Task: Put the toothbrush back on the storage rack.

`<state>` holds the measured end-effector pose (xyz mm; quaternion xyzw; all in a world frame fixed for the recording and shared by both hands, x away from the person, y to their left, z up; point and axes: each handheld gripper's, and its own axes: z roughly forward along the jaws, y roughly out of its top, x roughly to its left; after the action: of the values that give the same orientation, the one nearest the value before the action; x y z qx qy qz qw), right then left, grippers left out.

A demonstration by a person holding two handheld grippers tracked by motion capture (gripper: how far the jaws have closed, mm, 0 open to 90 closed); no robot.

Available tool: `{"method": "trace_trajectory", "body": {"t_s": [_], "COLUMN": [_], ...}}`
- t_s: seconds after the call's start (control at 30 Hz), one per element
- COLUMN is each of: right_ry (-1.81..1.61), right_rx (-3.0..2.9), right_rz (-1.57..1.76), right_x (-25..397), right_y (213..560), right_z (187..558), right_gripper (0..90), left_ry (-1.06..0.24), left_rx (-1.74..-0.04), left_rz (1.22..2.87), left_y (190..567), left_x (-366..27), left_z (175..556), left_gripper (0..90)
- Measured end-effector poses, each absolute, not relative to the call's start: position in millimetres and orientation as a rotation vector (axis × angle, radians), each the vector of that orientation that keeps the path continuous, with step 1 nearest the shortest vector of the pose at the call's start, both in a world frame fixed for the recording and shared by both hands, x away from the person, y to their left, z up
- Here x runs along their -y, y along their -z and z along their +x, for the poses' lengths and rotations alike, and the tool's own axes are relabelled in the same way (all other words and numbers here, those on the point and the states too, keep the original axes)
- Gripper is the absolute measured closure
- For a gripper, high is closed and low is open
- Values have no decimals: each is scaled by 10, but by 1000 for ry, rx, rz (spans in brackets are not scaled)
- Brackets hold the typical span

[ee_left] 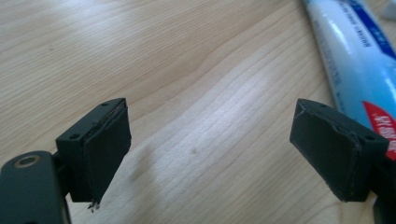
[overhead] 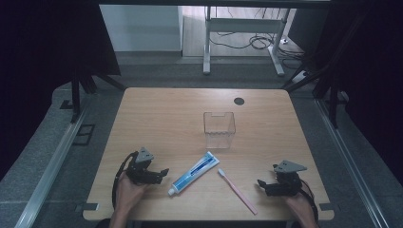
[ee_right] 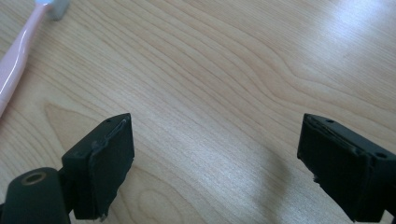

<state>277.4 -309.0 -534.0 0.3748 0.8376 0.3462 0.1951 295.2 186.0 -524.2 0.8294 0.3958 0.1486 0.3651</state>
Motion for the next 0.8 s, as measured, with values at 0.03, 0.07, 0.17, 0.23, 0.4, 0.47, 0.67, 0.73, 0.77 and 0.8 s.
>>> {"method": "trace_trajectory", "body": {"t_s": [0.03,0.07,0.17,0.23,0.4,0.47,0.67,0.73,0.77,0.8], "right_ry": [-970,-967,-960,-958,-961,-959,-948,-951,-952,-953], "right_rx": [-2348,-2348,-2356,-2359,-2368,-2368,-2370,-2368,-2372,-2374], "right_rz": [1050,1043,1037,1028,1031,1029,1032,1032,1027,1028], "right_x": [3090,3083,3066,3058,3057,3056,3048,3044,3038,3033], "right_y": [5340,5338,5329,5322,5326,5323,5293,5291,5283,5280], "right_z": [2774,2770,2756,2747,2747,2743,2729,2726,2721,2718], "right_gripper": [109,109,117,117,116,116,114,115,130,132], "left_ry": [-382,-391,-383,-380,-388,-389,-390,-391,-389,-388], "left_rx": [-1018,-1022,-1025,-1027,-1028,-1026,-1032,-1032,-1033,-1031], "left_rz": [2133,2138,2139,2137,2143,2145,2156,2155,2155,2155], "left_y": [5242,5238,5223,5210,5207,5208,5229,5234,5236,5236], "left_x": [-1860,-1850,-1828,-1810,-1795,-1792,-1797,-1796,-1795,-1794], "left_z": [2952,2946,2939,2935,2931,2931,2936,2935,2936,2936], "left_gripper": [125,125,126,125,126,126,126,126,126,127]}}
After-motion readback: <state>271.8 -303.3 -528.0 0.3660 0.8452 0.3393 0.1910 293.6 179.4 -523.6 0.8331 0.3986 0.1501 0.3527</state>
